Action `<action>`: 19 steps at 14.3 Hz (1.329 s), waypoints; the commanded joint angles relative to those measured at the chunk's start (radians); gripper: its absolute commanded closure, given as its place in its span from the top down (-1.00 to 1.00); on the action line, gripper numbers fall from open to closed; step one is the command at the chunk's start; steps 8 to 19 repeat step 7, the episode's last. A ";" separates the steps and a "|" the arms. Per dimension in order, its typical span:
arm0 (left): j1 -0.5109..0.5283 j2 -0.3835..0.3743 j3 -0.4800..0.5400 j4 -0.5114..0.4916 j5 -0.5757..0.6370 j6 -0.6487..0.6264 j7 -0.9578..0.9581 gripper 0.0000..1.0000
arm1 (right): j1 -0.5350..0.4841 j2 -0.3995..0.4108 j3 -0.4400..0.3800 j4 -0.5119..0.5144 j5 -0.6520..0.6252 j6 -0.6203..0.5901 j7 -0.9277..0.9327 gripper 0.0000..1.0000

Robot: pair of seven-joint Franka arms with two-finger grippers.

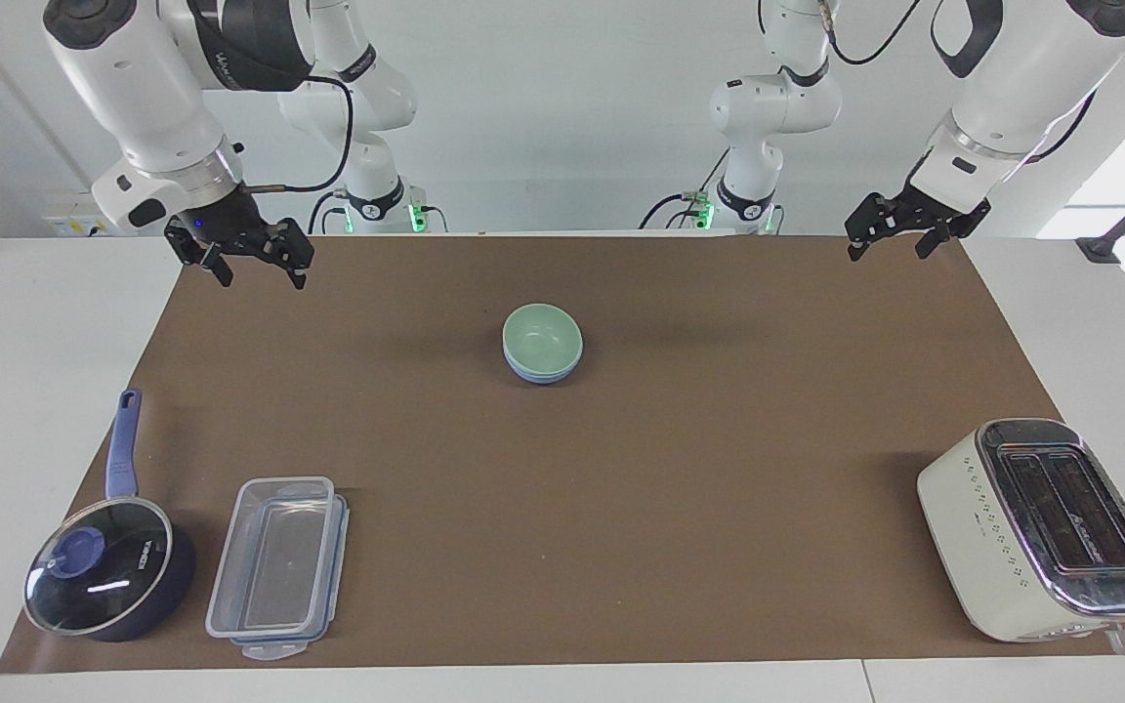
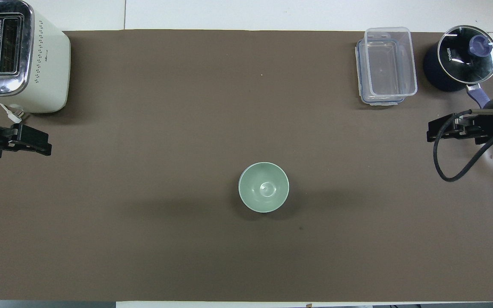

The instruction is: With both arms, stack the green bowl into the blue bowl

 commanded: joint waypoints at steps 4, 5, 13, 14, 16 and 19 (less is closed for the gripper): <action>-0.004 -0.006 0.008 0.004 -0.009 0.005 0.002 1.00 | -0.013 -0.024 0.008 -0.023 -0.014 0.026 -0.015 1.00; -0.004 -0.006 0.008 0.004 -0.009 0.005 0.002 1.00 | -0.014 -0.024 0.008 -0.023 -0.014 0.025 -0.015 1.00; -0.004 -0.006 0.008 0.004 -0.009 0.005 0.002 1.00 | -0.014 -0.025 0.008 -0.024 -0.014 0.026 -0.010 1.00; -0.004 -0.006 0.008 0.004 -0.009 0.005 0.002 1.00 | -0.014 -0.025 0.008 -0.024 -0.014 0.026 -0.010 1.00; -0.004 -0.006 0.008 0.004 -0.009 0.005 0.002 1.00 | -0.014 -0.025 0.008 -0.024 -0.014 0.026 -0.010 1.00; -0.004 -0.006 0.008 0.004 -0.009 0.005 0.002 1.00 | -0.014 -0.025 0.008 -0.024 -0.014 0.026 -0.010 1.00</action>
